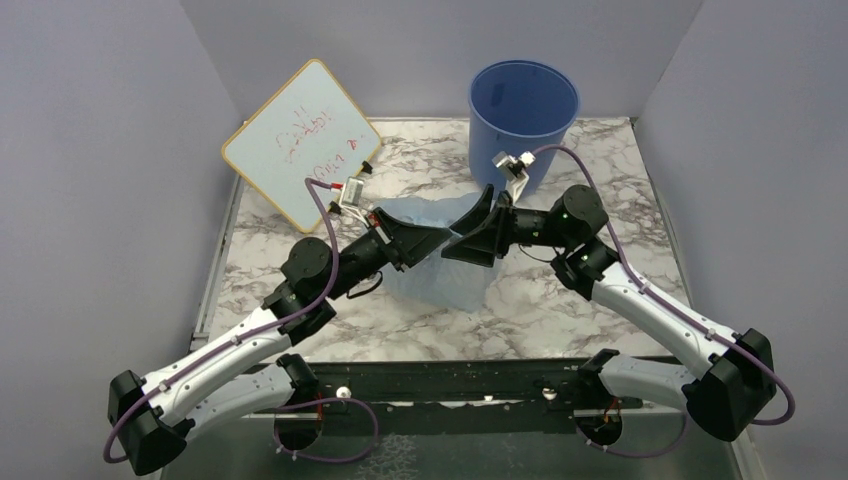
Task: Put the trash bags into the trash bin
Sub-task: Unfold the trash bag at the center of the board.
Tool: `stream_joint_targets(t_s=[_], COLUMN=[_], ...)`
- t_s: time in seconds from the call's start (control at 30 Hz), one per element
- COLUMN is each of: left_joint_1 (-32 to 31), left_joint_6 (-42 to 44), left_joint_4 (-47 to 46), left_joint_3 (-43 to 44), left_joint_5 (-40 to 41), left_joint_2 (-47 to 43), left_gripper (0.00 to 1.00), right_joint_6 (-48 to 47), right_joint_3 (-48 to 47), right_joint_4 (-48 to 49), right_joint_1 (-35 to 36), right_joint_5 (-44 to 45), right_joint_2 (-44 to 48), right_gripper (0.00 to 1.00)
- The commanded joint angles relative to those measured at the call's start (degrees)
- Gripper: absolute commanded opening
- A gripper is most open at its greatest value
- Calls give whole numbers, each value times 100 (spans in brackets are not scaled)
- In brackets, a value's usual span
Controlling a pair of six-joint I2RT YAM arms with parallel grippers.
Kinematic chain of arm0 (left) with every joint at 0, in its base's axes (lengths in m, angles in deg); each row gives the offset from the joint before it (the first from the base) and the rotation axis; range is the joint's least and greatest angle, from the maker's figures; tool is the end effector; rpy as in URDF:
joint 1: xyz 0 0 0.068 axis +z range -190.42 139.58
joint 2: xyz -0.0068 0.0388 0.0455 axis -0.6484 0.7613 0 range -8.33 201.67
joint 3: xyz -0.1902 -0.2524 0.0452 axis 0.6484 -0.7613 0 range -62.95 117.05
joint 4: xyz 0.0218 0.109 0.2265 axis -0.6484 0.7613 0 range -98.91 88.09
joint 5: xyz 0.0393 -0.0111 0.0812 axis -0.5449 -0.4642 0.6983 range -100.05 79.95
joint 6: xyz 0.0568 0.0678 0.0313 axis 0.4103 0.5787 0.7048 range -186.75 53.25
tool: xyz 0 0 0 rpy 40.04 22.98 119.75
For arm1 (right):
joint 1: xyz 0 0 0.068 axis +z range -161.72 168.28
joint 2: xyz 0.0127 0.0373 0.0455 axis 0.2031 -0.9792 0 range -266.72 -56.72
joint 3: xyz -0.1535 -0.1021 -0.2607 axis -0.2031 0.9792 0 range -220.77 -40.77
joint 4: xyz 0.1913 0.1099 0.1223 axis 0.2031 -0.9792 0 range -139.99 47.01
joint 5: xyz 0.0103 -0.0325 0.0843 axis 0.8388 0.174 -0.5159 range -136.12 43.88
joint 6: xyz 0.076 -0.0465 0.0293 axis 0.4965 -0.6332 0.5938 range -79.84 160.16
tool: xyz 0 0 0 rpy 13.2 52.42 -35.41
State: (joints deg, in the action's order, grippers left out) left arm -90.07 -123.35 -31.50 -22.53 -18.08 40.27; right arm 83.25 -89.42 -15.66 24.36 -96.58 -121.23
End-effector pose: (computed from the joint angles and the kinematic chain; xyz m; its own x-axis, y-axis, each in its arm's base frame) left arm 0.1257 -0.1661 0.4124 -0.6144 -0.5535 -0.5623 0.5981 0.1380 -0.7894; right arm 0.1666 0.2021 0.4137 -0.5561 0.1330 -0.8204 -0.8296 -0.0294 0.5575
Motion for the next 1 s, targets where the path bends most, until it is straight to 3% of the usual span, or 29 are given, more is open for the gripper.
stream_joint_targets(t_s=[0.0, 0.07, 0.2, 0.37, 0.47, 0.73, 0.83, 0.9, 0.97], left_joint_1=[-36, -36, -56, -127, -138, -137, -142, -139, -141], left_joint_6=[-201, -262, -542, -605, -558, -512, -460, -352, -230], left_joint_4=[-525, -642, -1246, -1651, -1775, -1898, -1872, -1781, -1486], left_joint_3=[-148, -222, -448, -574, -580, -682, -685, -641, -581], left_joint_5=[184, 245, 189, 209, 240, 238, 217, 205, 248], left_joint_2=[-231, -255, -91, 108, 120, 75, 5, -60, -181], left_gripper=[0, 0, 0, 0, 0, 0, 0, 8, 30], right_joint_6=[153, 336, 1143, 602, 500, 38, -433, -738, -895], right_joint_3=[-56, 32, 416, 79, 37, -29, -122, -203, -185], right_joint_4=[383, 787, 2476, 1553, 1513, 1048, 367, -147, -417], right_joint_1=[57, 61, 122, 312, 421, 488, 488, 489, 488], right_joint_5=[-168, -235, -217, -239, -210, -137, 16, 319, 574], right_joint_2=[-14, -14, -107, -282, -257, -249, -176, -62, 81], right_gripper=[66, 66, 68, 66, 61, 35, 23, 13, 7])
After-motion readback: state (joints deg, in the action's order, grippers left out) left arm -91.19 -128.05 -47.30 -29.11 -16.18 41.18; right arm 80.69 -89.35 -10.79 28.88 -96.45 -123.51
